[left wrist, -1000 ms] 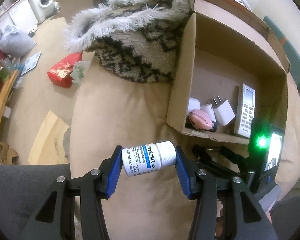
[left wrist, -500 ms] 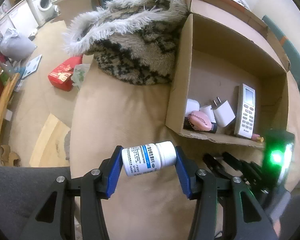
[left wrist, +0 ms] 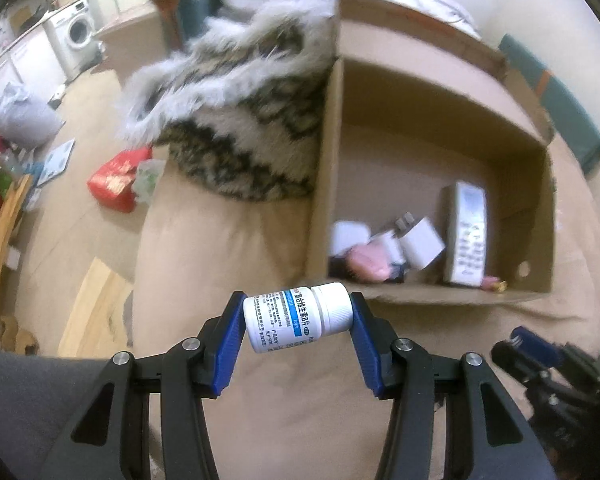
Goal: Organize rigid objects
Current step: 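Grasp the black-and-gold AA battery with the right gripper while the left gripper holds the pill bottle, then carry the pill bottle and battery into the box and open the left gripper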
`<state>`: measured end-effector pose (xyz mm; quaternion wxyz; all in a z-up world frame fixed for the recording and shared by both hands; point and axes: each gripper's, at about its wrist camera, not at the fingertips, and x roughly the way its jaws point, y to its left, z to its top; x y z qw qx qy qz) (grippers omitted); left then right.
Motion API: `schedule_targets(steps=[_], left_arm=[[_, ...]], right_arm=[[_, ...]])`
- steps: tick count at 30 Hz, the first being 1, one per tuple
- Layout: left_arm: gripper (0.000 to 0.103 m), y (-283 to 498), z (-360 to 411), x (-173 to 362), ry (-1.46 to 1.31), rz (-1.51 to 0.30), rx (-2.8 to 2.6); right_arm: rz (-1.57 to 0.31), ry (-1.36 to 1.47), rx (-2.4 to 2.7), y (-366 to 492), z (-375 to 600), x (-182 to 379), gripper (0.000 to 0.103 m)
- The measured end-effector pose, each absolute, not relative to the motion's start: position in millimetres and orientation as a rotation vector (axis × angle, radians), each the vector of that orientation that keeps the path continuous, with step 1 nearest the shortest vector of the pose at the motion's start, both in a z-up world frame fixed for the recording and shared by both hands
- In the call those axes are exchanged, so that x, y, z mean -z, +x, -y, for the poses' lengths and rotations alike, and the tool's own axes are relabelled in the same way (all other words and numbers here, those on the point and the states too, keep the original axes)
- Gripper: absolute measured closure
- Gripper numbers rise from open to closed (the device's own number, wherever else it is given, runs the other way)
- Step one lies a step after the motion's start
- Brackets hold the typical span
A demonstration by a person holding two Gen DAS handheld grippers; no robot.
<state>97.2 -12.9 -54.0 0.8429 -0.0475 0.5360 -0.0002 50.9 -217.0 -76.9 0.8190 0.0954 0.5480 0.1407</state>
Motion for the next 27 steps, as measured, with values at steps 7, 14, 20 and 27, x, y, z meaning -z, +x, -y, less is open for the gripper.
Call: schedule_targets(steps=[7,14,20,27], left_arm=[[0.056,123,38,27,-0.068,-1.078,0.049],[0.056,154,58,16,-0.034,-1.043,0.061],[0.056,177,71,30,-0.055,-1.06,0.082],[0.056,184,88,57,-0.034,-1.067,0.138]], right_arm=[[-1.058,0.215,-0.285,83,243,44,0.057],[-0.997,0.225,-0.26,114,267,21,0.057],[-0.968,0.234,-0.239,141,272,23,0.057],[-1.042,0.321,-0.214,151,282,64,0.057]])
